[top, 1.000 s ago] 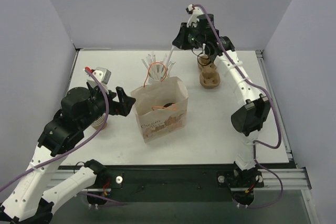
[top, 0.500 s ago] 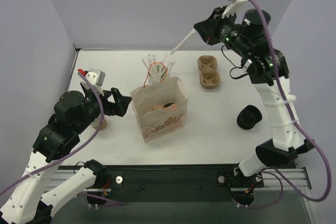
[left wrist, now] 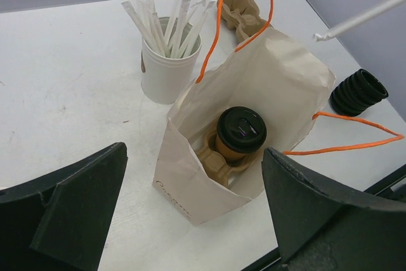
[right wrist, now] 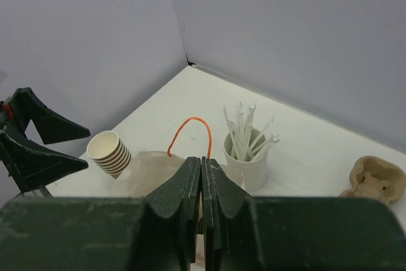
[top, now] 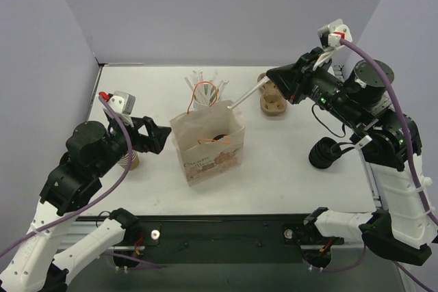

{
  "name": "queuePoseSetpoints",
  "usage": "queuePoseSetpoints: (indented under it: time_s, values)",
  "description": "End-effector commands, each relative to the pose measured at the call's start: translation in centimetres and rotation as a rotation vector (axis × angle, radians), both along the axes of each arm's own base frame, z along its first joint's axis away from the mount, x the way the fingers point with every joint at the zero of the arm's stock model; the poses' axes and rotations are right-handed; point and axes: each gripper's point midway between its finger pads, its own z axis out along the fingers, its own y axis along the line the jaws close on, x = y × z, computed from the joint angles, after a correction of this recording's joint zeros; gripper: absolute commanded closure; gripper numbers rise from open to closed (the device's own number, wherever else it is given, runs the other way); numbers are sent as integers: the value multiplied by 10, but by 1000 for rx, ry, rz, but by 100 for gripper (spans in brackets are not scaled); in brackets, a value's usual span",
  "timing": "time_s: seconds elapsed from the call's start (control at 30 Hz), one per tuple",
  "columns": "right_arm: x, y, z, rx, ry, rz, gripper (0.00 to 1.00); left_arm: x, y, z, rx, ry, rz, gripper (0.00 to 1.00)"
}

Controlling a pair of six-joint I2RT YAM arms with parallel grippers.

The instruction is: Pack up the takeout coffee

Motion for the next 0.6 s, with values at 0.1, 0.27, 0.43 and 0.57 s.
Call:
queuePoseSetpoints:
  time_s: [0.1,0.27,0.43,0.57]
  values:
    - [16,19,-42,-37,115,5,92,-1,-3,27,-35,-80,-26,3]
    - [30,55,-78,-89,206,67,92,1,-3,22,-29,-78,-21,3]
    - [38,94,-101,-115,280,138,92,3,2,7,-10,-57,8,3]
    - [31,125,-128,-166,329,199,92,5,14,-5,15,-47,70,3]
